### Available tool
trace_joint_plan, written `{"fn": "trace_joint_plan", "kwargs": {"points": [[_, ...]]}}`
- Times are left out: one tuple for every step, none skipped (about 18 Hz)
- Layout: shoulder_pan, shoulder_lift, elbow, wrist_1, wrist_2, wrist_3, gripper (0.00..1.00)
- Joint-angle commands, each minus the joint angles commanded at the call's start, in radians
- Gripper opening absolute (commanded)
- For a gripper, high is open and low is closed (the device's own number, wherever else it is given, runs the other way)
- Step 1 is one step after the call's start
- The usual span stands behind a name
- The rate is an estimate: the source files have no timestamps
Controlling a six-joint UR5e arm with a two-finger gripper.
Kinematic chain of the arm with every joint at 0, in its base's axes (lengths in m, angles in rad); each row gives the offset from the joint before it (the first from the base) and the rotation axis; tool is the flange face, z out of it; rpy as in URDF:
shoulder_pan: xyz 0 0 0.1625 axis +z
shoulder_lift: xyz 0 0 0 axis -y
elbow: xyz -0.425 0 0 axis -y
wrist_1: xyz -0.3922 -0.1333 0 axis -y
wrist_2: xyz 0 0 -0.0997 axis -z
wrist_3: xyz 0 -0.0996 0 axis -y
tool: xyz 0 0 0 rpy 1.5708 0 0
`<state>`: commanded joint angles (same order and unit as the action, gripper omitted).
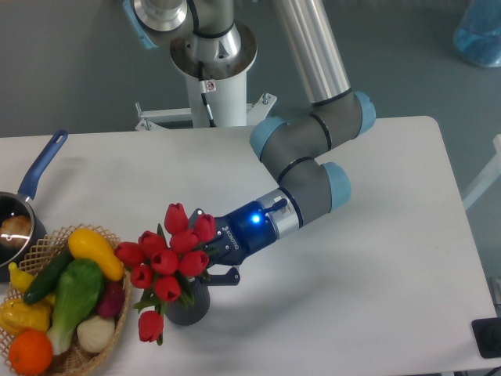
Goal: Insert the flowers into the vase
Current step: 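Lower the tulip stems into the grey vase opening, then open the gripper and withdraw it from the tulips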
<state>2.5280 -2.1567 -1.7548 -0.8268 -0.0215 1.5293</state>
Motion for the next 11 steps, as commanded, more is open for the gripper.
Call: {"fn": "trace_joint_plan", "kwargs": {"points": [[0.0,-0.003,-0.002,-0.002,0.005,0.002,0.23],[0.002,-0.003,-0.006,-0.002,0.017,0.002,0.29],[0.003,-0.003,-0.011,-0.002,0.035,0.002,0.38],[0.008,-0.002,-0.014,-0.002,0.047,0.002,0.57],[0.011,-0.002,-0.02,-0.002,0.049,0.002,0.74],[0.011,0.001,-0.026,-0.002,0.049,0.0,0.84],[0.015,0.003,-0.034,-0.002,0.051,0.002,0.98],[0.02,0.005,-0.041,-0.002,0.052,0.002,1.0],[0.024,0.006,-0.048,-0.002,0.054,0.003,1.0],[0.025,0.009,-0.046,-0.002,0.055,0.002,1.0],[0.026,0.011,-0.043,-0.002,0.058,-0.001,1.0]]}}
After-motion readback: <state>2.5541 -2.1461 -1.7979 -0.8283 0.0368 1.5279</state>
